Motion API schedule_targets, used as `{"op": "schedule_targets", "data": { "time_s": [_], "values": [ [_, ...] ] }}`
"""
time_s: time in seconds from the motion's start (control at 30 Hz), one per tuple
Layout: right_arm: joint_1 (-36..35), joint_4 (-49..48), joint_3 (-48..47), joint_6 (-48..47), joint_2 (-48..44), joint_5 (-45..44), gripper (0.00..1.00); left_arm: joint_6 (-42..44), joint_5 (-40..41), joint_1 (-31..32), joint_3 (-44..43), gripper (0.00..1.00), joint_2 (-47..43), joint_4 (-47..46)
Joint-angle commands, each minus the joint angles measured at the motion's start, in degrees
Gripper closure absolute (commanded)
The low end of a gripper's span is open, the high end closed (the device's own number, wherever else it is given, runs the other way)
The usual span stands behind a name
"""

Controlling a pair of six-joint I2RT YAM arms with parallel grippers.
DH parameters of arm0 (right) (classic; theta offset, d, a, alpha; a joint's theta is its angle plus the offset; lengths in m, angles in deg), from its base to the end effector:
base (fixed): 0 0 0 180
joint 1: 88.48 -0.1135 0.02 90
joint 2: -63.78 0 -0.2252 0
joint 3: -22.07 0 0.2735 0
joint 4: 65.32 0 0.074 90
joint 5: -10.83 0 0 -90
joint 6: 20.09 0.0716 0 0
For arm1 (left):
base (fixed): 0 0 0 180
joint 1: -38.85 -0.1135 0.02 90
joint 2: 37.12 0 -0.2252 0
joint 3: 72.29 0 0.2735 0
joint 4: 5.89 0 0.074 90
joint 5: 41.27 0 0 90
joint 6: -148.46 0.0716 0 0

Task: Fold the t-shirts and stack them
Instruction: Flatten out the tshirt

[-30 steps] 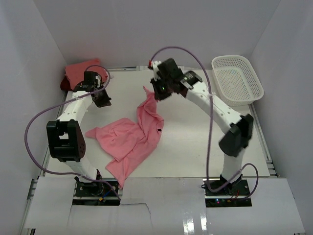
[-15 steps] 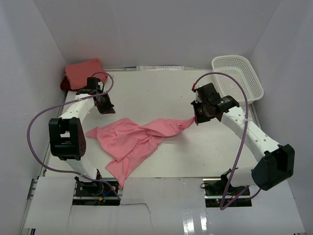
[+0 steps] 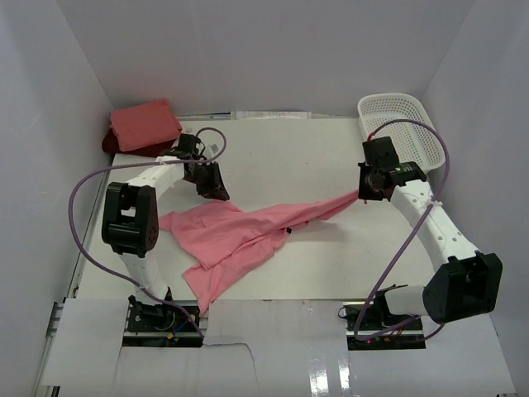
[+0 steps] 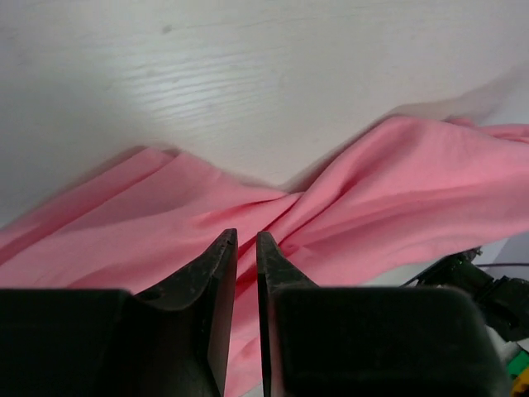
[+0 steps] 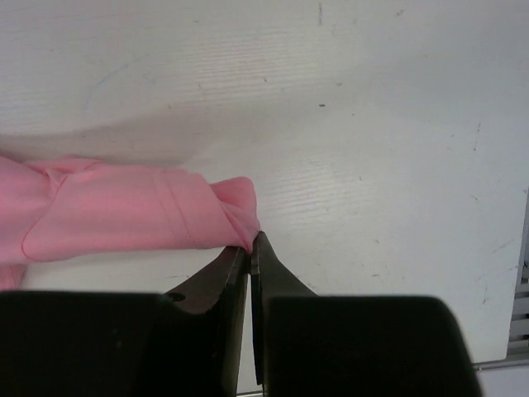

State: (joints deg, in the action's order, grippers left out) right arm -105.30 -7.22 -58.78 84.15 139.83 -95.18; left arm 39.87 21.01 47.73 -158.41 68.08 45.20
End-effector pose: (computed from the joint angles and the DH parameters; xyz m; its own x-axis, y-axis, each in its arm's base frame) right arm 0.3155 0.0747 0.2404 -0.7735 0.0132 -0.6337 0.0721 0.9951 -0.0673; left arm 0.3744 -0.0922 0.1122 -0.9742 -0.1334 -0.1820 -0.0190 0.8522 -0.5229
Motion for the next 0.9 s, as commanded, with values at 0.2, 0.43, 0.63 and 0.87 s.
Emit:
{"op": "schedule_targets", "data": {
  "time_s": [0.2, 0.43, 0.63, 0.87],
  "values": [
    [2.1, -1.6, 0.3, 1.2, -2.9, 0.5, 0.92, 5.7, -13.9, 10.5, -12.7, 0.72, 7.4, -1.2],
    [2.1, -1.7, -0.5, 0.5, -2.0, 2.1, 0.92, 10.1, -16.0, 18.2, -12.9, 0.69, 10.3, 2.5],
    [2.1, -1.9, -0.5, 0.1, -2.1, 3.3, 0.92, 11.1, -15.1, 20.9, -11.9, 0.64, 10.6, 3.6],
    [2.1, -3.5, -1.0, 0.1, -1.6, 6.0, 0.92, 10.6, -6.6, 21.2, -17.4, 1.0, 13.7, 6.2]
  ]
}}
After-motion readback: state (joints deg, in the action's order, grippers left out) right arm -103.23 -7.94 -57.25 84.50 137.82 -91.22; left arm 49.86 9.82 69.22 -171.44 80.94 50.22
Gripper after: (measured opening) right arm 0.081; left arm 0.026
